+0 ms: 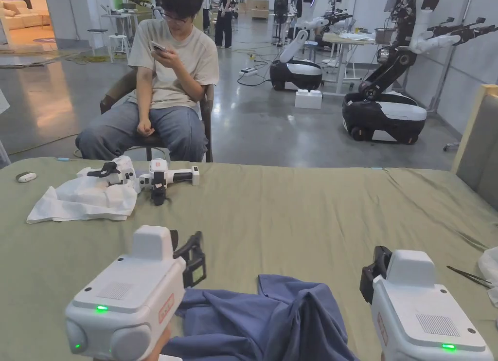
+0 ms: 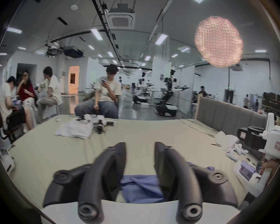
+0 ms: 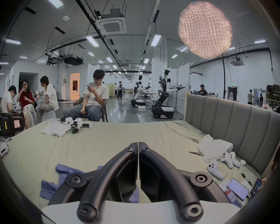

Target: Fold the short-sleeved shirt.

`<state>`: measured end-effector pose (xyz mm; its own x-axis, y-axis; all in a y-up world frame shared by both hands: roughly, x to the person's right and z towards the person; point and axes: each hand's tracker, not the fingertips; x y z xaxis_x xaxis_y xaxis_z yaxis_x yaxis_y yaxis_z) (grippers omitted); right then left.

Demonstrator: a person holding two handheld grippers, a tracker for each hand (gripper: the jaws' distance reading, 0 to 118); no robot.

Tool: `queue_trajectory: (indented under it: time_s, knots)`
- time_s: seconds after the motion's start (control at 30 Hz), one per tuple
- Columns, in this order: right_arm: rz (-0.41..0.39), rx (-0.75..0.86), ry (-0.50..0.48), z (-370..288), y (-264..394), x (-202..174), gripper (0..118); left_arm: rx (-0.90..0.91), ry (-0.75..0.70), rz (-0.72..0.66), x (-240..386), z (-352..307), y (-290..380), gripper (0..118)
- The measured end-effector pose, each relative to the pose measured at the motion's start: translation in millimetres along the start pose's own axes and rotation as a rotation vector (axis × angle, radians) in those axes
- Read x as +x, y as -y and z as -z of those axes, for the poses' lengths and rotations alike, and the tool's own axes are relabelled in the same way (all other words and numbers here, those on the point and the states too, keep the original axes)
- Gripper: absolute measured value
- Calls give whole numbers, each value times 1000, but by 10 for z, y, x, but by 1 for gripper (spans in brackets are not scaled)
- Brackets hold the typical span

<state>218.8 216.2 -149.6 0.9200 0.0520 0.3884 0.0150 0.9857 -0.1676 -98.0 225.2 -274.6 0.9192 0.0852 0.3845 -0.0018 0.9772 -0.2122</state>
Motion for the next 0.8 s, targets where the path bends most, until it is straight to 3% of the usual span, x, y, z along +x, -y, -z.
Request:
queue_trajectory:
  time_s: [0.1,0.3,0.63,0.7,0.77,0.8]
  knots:
    - [-17,24,-16,9,-63,-135,0,17,-75,41,-148,-102,-15,0]
    - [-33,38,-50,44,-124,-289,0,-29,-184,58,-360,-214,15,0]
    - [-51,-39,-44,61,112,-151,0,-662,-30,-174,-896,419,988,3]
    - [-54,-58,-33,63,188,-83,0,-745,-25,-198,-931,521,1169,24]
    - [-56,-78,-21,62,254,-17,0,-801,-43,-203,-919,613,1358,62]
    - [-57,-86,-13,61,281,12,0,-808,-50,-198,-910,643,1417,71]
